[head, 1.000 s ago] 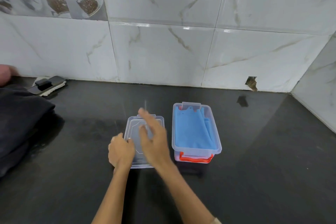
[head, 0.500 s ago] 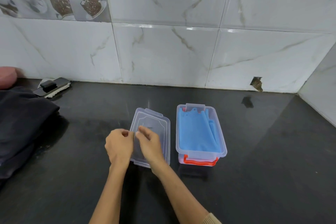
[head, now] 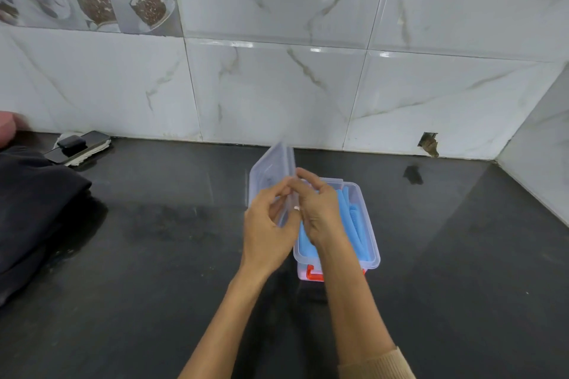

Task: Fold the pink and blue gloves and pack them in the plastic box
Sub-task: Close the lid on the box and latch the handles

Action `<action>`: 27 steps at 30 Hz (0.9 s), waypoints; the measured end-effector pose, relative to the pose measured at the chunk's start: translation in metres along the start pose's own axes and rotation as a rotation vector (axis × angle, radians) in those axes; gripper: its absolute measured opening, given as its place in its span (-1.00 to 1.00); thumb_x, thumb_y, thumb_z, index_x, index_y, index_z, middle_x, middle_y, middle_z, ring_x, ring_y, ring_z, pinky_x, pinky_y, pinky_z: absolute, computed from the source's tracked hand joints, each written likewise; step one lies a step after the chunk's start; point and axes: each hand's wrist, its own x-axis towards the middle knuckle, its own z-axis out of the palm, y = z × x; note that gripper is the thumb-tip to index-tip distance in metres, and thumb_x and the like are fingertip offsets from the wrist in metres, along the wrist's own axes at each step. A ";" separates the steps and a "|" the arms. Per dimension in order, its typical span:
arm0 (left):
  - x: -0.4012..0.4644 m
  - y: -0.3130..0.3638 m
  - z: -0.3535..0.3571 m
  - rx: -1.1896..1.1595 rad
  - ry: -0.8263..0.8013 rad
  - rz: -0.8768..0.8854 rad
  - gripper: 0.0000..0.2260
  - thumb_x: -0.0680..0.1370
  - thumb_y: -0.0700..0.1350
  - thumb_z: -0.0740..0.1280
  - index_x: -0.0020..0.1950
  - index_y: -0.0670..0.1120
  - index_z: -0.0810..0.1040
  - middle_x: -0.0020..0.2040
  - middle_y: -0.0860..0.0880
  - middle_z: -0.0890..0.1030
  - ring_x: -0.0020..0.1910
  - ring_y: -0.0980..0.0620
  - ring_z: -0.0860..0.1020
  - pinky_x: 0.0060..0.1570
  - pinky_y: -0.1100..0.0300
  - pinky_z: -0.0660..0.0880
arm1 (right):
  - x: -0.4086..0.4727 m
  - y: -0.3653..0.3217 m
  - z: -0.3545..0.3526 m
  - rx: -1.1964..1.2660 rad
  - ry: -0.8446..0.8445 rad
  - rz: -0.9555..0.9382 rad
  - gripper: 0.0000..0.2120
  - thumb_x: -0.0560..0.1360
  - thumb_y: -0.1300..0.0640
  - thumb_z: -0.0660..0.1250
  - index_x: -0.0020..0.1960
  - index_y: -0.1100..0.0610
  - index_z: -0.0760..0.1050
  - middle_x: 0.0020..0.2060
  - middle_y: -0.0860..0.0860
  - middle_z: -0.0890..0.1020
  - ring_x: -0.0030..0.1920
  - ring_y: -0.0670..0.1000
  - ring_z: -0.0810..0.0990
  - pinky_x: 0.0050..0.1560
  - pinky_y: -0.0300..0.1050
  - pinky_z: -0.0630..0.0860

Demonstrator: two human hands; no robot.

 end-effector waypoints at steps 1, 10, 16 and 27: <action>0.000 0.002 0.003 -0.039 -0.060 -0.001 -0.64 0.50 -0.31 0.37 0.24 0.00 0.53 0.06 0.28 0.55 0.05 0.35 0.57 0.16 0.34 0.52 | 0.003 -0.004 -0.011 -0.003 0.012 -0.023 -0.80 0.44 0.26 0.41 0.03 0.06 0.56 0.04 0.15 0.65 0.04 0.11 0.64 0.11 -0.01 0.58; 0.013 -0.027 0.020 0.031 -0.005 -0.346 -0.81 0.58 -0.09 0.30 0.17 -0.04 0.58 0.16 0.10 0.59 0.22 0.00 0.52 0.19 0.16 0.45 | 0.005 -0.017 -0.103 -0.100 0.227 -0.131 -0.81 0.55 0.25 0.27 -0.08 0.01 0.60 -0.24 -0.06 0.71 -0.20 -0.02 0.71 -0.13 -0.09 0.67; 0.006 -0.035 0.035 -0.014 -0.006 -0.380 -0.72 0.55 -0.11 0.32 -0.35 0.12 0.53 -0.44 0.24 0.62 -0.34 0.21 0.61 -0.29 0.22 0.56 | 0.000 -0.006 -0.121 -0.241 0.304 -0.122 -0.66 0.55 0.29 0.25 -0.35 0.02 0.52 -0.52 -0.13 0.63 -0.45 -0.15 0.65 -0.50 -0.33 0.54; 0.005 -0.035 0.033 0.019 0.039 -0.475 -0.81 0.51 -0.13 0.40 -0.29 0.04 0.51 -0.27 0.17 0.53 -0.29 0.22 0.53 -0.38 0.34 0.44 | 0.007 0.013 -0.122 -0.580 0.311 -0.145 -0.78 0.57 0.14 0.21 -0.09 0.20 0.59 -0.25 0.05 0.66 -0.20 0.04 0.65 -0.15 -0.07 0.64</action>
